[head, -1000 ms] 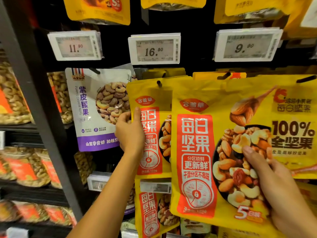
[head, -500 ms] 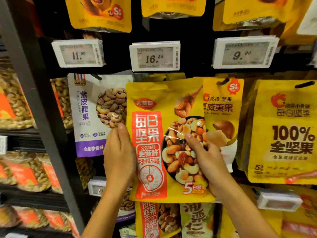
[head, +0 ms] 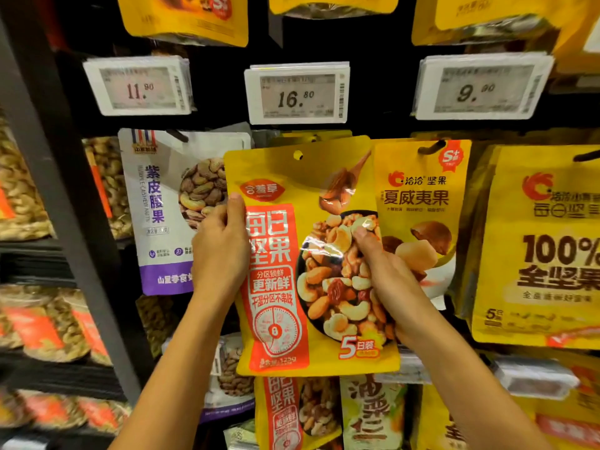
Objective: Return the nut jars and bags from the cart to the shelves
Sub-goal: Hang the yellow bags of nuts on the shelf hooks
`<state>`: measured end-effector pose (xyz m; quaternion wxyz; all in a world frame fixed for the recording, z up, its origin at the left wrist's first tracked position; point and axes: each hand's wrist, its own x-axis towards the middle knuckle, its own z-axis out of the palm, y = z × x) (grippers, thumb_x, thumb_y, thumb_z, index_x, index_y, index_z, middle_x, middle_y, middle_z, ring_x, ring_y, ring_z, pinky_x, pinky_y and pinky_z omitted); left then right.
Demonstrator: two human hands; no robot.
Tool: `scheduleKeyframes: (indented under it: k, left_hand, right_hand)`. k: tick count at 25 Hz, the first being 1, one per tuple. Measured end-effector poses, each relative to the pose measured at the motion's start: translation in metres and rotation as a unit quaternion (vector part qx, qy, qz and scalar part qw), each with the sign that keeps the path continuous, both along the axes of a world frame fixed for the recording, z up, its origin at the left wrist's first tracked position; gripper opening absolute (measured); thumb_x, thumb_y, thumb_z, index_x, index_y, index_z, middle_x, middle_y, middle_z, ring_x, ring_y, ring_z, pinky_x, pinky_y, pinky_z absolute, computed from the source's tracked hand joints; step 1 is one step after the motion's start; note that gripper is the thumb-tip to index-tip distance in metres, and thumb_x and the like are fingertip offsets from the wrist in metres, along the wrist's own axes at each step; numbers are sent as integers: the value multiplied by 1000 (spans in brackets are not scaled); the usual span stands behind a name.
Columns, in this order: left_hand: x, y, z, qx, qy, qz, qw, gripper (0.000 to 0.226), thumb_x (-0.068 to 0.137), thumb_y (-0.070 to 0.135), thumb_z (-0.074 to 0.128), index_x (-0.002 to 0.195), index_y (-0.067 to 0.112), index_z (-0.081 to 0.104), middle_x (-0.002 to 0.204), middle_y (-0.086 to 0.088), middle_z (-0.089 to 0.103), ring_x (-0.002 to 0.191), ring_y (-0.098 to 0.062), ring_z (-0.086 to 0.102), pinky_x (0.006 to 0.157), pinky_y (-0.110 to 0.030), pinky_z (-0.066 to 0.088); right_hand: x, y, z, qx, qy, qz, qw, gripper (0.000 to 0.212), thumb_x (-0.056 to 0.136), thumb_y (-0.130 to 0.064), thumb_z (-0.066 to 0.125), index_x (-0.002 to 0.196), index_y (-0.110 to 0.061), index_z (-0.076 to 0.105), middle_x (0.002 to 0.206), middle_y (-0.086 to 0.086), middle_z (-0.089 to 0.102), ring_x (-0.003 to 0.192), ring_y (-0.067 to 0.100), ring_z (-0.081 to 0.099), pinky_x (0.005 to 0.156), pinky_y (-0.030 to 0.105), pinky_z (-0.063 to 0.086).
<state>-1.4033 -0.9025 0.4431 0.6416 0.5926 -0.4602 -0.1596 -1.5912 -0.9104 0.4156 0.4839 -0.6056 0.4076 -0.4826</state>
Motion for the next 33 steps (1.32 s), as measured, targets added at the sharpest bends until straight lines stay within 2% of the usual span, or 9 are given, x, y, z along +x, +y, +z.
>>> scheduleKeyframes:
  k: [2, 5, 6, 9, 12, 22, 25, 29, 33]
  left_hand:
    - [2, -1, 2, 1, -20, -13, 1000, 44, 97, 48, 34, 75, 19, 58, 75, 2, 66, 71, -13, 64, 63, -28, 45]
    - [4, -5, 9, -14, -52, -48, 997, 43, 98, 43, 34, 65, 22, 52, 63, 4, 65, 63, -12, 64, 66, -32, 48]
    - [4, -6, 11, -17, -58, -46, 997, 46, 98, 46, 33, 65, 22, 53, 59, 6, 65, 58, -8, 63, 64, -30, 48]
    - [8, -10, 14, 1, -38, -31, 999, 56, 93, 59, 32, 70, 17, 60, 60, 7, 69, 55, -7, 66, 70, -35, 54]
    - [10, -9, 10, 19, -45, -22, 999, 57, 92, 62, 34, 64, 18, 57, 63, -2, 69, 66, -19, 69, 81, -48, 54]
    - [6, -22, 20, 15, -20, -12, 1000, 53, 93, 56, 38, 57, 19, 52, 64, 0, 66, 68, -20, 67, 86, -49, 52]
    - [6, -25, 12, 38, -40, -2, 998, 53, 94, 55, 36, 60, 19, 55, 63, 2, 65, 67, -17, 66, 83, -42, 52]
    - [3, -34, 7, 25, -66, 22, 997, 53, 95, 56, 35, 64, 18, 57, 65, 3, 65, 65, -16, 64, 67, -31, 45]
    - [-6, -48, 5, 3, -143, 107, 984, 53, 98, 50, 30, 72, 10, 53, 76, -4, 61, 69, -20, 57, 60, -29, 42]
  right_hand:
    - [0, -4, 12, -17, -13, -21, 1000, 48, 72, -69, 41, 75, -34, 73, 79, -13, 74, 79, -1, 69, 64, 8, 51]
    - [7, -19, 34, -42, -29, -106, 993, 51, 84, -62, 43, 84, -19, 70, 71, -9, 71, 73, -8, 64, 57, -3, 41]
    - [12, -23, 41, -50, -24, -123, 991, 54, 87, -60, 44, 88, -12, 69, 73, -5, 70, 73, -8, 63, 65, 1, 43]
    - [24, -32, 47, -46, -33, -123, 991, 64, 88, -59, 44, 95, 0, 68, 88, 18, 72, 86, 25, 68, 82, 38, 52]
    - [24, -34, 42, -23, -28, -122, 992, 68, 88, -60, 43, 99, 3, 67, 99, 28, 67, 94, 40, 65, 89, 53, 50]
    - [21, -46, 59, -60, 15, -136, 989, 66, 90, -55, 44, 100, 7, 64, 82, 16, 69, 78, 28, 66, 71, 35, 49]
    - [20, -44, 52, -74, 15, -131, 989, 55, 92, -51, 44, 79, -2, 64, 68, 8, 66, 71, 24, 63, 64, 32, 47]
    - [20, -54, 44, -109, 27, -188, 976, 51, 94, -48, 43, 53, -17, 37, 34, -12, 36, 37, 2, 36, 40, 17, 26]
    - [30, -63, 39, -154, 71, -284, 944, 46, 95, -48, 41, 61, -17, 43, 54, -4, 41, 55, 6, 45, 51, 24, 30]
